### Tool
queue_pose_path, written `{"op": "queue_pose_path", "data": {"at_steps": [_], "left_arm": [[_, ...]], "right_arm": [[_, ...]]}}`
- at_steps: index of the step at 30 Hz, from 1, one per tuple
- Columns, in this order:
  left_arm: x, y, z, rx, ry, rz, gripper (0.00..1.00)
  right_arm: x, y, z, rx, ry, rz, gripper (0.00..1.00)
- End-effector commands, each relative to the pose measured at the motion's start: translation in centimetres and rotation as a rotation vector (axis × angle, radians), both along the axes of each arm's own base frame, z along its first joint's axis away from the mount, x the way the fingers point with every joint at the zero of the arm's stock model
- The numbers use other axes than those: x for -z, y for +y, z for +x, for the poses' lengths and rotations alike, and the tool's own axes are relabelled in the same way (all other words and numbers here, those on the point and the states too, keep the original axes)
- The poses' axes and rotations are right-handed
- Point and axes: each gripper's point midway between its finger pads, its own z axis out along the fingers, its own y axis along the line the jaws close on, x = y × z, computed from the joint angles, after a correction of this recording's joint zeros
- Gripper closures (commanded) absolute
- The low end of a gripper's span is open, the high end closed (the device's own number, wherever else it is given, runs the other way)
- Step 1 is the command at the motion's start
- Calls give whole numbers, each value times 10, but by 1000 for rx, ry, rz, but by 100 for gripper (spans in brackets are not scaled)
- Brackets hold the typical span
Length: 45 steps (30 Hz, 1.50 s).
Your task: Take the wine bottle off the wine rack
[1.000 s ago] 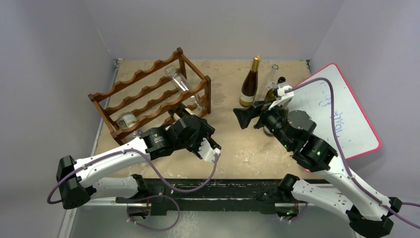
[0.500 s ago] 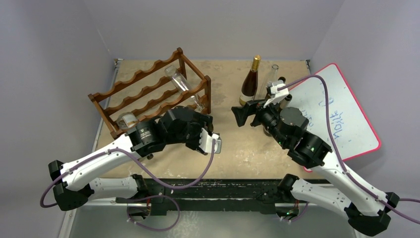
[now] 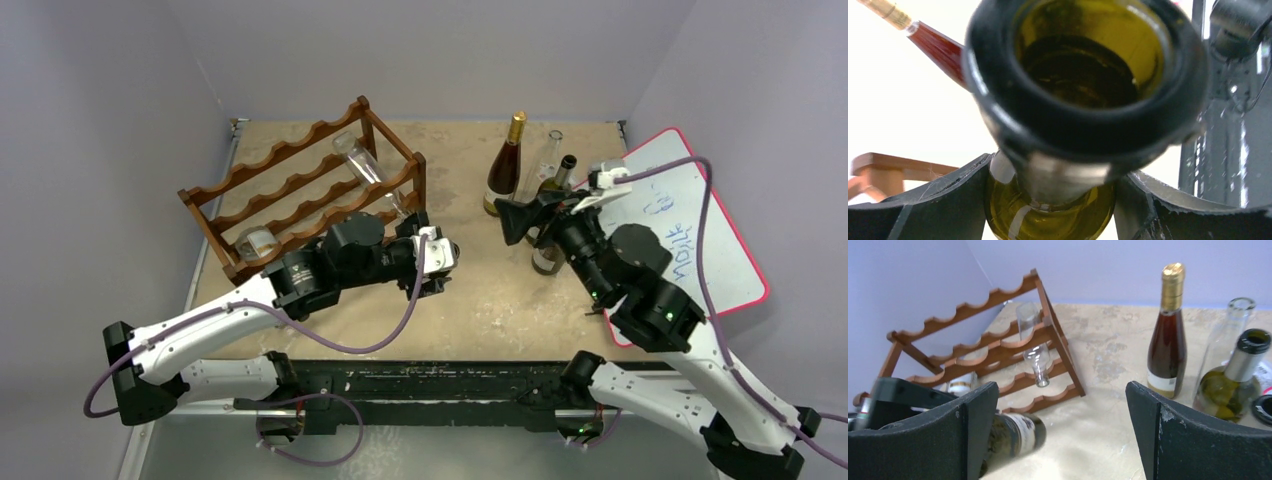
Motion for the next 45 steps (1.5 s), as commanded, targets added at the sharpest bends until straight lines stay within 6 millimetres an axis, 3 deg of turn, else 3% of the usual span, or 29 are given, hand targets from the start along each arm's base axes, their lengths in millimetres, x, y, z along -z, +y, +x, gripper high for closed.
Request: {"op": "queue_pose_path", "data": {"at_steps": [1,7,17,21,31,35,45], "left_arm": [[-68,-29,2,-29,49,-413,100],[-65,-50,24,-130,164,-579,100],[-61,-79,92,-361,192,-772,100],[-52,-102,114,-382,192,-778,100],[-26,-142,171,-469,148,-773,100],[-18,-144,197,-560,154,-769,100],[3,-160,224,-621,182,-746,100]], "right_arm": [[-41,-28,-9,72,-82,60,0],[-59,-48,-20,101,-124,76,0],[-81,-80,-41,131,-201,111,0],[-87,-90,-49,132,-220,125,0],[-85,-103,-66,111,-206,129,0],[-83,-108,-71,106,-200,134,0],[-78,-118,-77,116,-197,119,0]]}}
